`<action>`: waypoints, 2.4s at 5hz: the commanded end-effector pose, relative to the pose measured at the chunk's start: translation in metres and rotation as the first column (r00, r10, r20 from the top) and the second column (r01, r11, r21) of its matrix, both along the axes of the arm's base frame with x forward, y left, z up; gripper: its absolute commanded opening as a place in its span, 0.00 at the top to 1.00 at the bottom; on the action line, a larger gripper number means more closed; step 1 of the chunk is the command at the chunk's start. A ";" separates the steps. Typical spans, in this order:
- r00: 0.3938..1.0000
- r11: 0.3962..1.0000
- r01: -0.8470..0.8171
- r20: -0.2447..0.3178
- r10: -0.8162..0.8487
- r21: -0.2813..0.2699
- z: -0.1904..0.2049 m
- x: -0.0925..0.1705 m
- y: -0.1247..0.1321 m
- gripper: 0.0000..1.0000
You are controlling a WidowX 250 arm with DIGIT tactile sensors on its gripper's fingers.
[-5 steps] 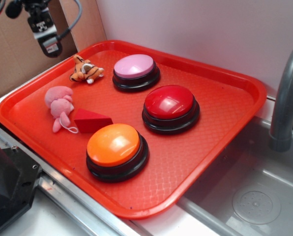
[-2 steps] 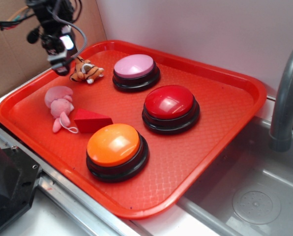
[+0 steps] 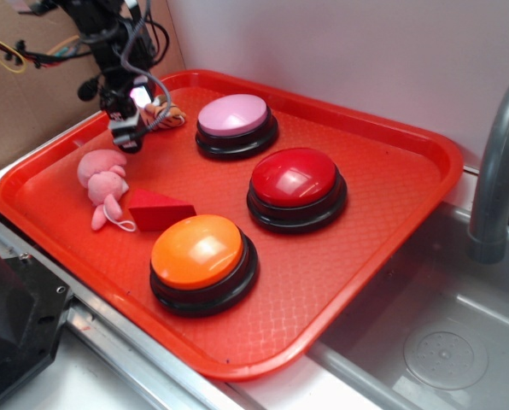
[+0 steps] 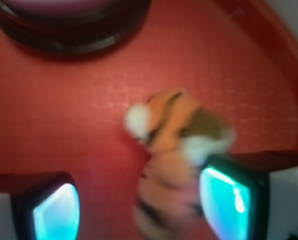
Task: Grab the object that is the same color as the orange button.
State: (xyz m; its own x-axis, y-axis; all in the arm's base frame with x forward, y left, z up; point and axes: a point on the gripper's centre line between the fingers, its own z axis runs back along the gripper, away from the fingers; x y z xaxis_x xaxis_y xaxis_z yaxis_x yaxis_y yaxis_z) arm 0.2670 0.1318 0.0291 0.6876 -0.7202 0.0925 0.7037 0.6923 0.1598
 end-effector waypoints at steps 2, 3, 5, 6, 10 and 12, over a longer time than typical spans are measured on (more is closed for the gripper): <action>0.999 0.999 -0.036 0.019 0.037 -0.017 0.001 0.020 0.015 0.34; 1.000 1.000 0.001 -0.007 -0.001 -0.009 0.000 0.021 0.019 1.00; 0.996 0.995 -0.089 -0.008 0.090 0.054 0.017 0.016 0.013 1.00; 0.987 0.987 -0.159 -0.023 0.159 -0.006 0.050 0.006 -0.005 1.00; 0.781 0.777 -0.620 -0.183 0.598 -0.106 0.148 -0.018 -0.128 1.00; 0.755 0.753 -0.654 -0.121 0.645 -0.068 0.150 -0.029 -0.150 1.00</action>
